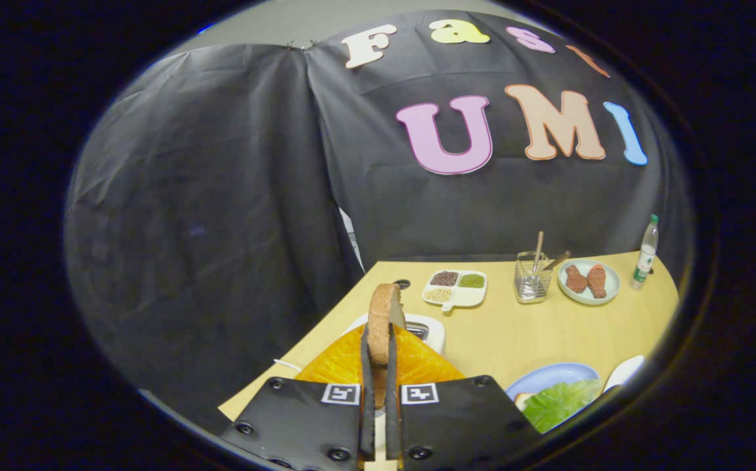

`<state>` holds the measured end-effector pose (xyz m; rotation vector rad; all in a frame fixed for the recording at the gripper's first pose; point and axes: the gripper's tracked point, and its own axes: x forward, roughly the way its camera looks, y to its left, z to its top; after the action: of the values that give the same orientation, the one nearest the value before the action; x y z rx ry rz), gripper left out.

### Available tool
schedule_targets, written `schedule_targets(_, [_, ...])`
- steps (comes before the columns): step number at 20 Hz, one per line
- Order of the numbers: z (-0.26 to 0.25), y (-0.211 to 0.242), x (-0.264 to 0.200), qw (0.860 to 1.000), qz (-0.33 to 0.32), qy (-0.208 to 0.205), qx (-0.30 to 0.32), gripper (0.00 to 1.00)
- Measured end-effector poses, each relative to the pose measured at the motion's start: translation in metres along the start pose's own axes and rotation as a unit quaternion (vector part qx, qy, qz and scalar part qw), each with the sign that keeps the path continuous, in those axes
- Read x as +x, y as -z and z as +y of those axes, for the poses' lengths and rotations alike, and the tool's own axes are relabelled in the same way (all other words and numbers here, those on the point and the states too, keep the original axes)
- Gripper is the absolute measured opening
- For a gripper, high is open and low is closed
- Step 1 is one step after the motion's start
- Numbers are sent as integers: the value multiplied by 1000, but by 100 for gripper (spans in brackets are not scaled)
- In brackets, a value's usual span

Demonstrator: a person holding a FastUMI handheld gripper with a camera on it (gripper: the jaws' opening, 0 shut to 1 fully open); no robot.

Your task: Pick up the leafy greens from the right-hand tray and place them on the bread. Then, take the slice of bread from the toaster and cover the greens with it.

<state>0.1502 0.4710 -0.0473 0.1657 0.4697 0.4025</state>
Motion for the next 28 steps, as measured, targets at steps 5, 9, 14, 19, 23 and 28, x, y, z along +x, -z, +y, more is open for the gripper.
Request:
schedule_targets(5, [-15,-40,-41,996,-52,-34,70,9])
schedule_targets(9, [-55,-55,-70,988,-89,-28,121,9])
schedule_targets(14, [-118,-31,-90,974,-100,-23,203,9])
schedule_targets(19, [-178,11,-97,961,-97,-4,261,9])
schedule_targets(23, [-203,48,-95,958,-79,17,275,9])
schedule_targets(28, [-232,94,-86,958,-51,54,276,9])
